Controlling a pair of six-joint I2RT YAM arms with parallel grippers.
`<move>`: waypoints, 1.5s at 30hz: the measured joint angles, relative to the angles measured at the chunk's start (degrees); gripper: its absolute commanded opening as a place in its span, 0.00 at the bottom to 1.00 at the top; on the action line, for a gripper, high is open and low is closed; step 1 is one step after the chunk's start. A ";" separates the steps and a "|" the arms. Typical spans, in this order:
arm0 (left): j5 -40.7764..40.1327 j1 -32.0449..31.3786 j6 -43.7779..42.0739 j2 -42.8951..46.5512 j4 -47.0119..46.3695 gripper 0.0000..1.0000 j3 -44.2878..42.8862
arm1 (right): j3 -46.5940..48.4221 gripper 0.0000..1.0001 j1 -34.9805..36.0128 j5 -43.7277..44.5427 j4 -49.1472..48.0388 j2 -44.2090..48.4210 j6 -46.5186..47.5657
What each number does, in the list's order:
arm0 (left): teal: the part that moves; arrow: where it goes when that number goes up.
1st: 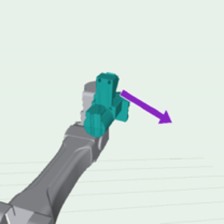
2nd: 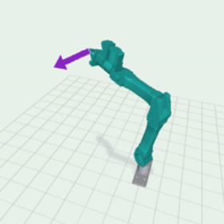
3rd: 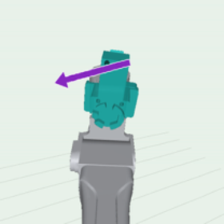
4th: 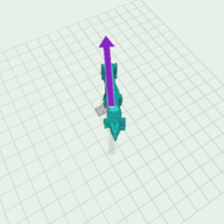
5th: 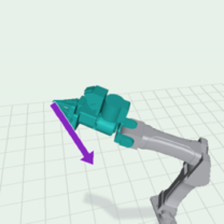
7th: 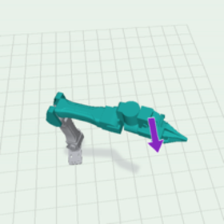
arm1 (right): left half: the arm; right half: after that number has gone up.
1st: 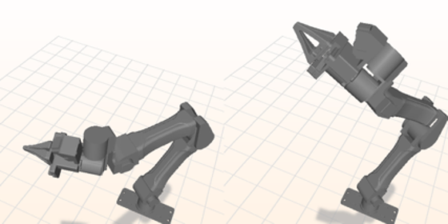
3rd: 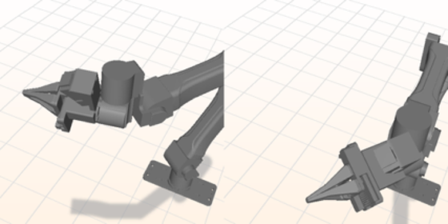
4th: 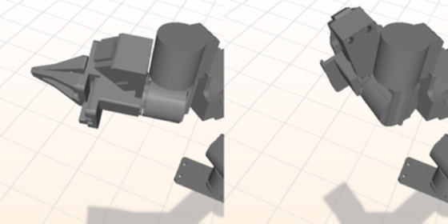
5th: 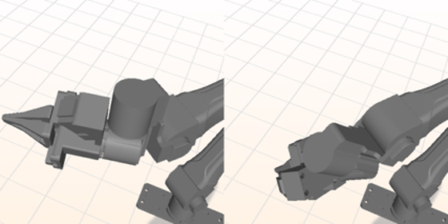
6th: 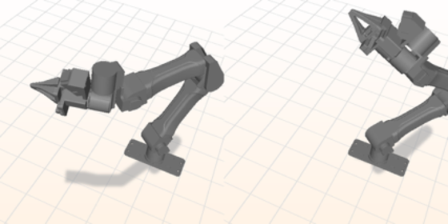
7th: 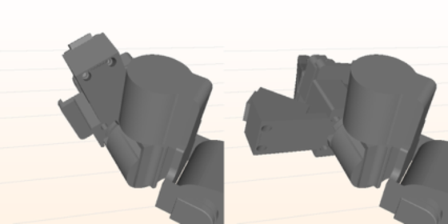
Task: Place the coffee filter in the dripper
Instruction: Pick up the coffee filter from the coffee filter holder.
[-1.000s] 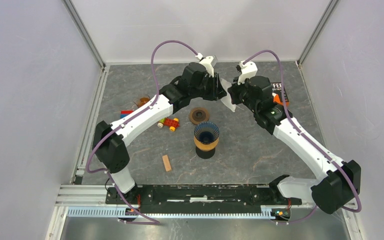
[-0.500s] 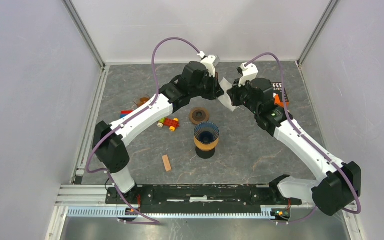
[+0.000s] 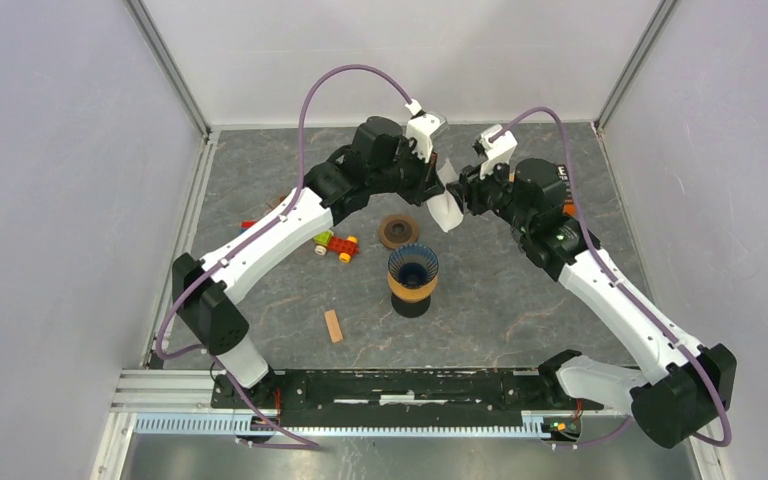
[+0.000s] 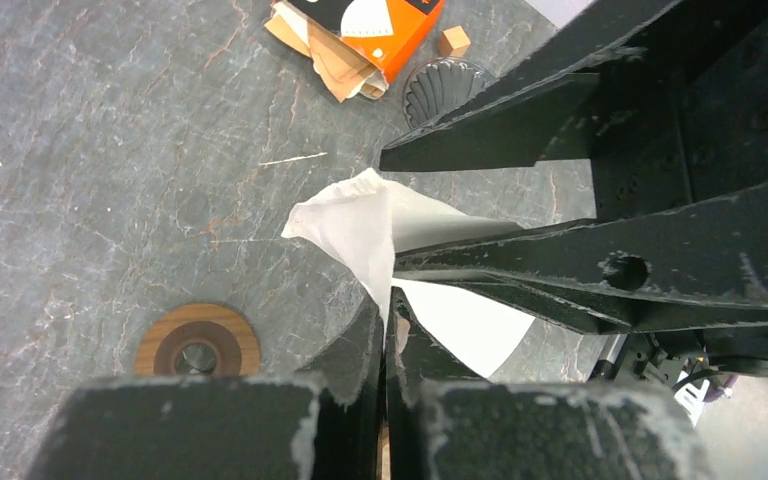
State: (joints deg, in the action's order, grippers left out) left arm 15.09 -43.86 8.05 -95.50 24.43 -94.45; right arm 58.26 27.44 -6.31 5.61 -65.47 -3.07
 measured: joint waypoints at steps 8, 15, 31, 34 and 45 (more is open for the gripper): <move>2.05 0.00 -4.22 0.90 4.33 0.02 -1.20 | 0.44 0.47 -0.13 -6.27 1.16 0.83 7.37; 5.01 0.00 -7.74 0.90 7.69 0.02 -2.45 | 0.44 0.43 -0.39 -10.36 2.27 3.32 11.47; 9.27 -0.63 -12.55 0.81 11.37 0.02 -3.89 | 1.42 0.42 -1.90 -17.68 3.32 3.72 14.80; 9.53 -0.90 -13.88 0.81 12.11 0.02 -3.93 | 1.77 0.42 -2.23 -18.12 3.93 3.96 15.19; 12.22 -1.05 -19.32 0.85 16.46 0.02 -7.23 | 3.02 0.41 -2.49 -24.26 7.26 6.34 19.82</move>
State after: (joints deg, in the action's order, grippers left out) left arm 27.31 -44.91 -11.27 -94.65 40.88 -101.69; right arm 61.28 24.95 -30.57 12.86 -59.13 16.75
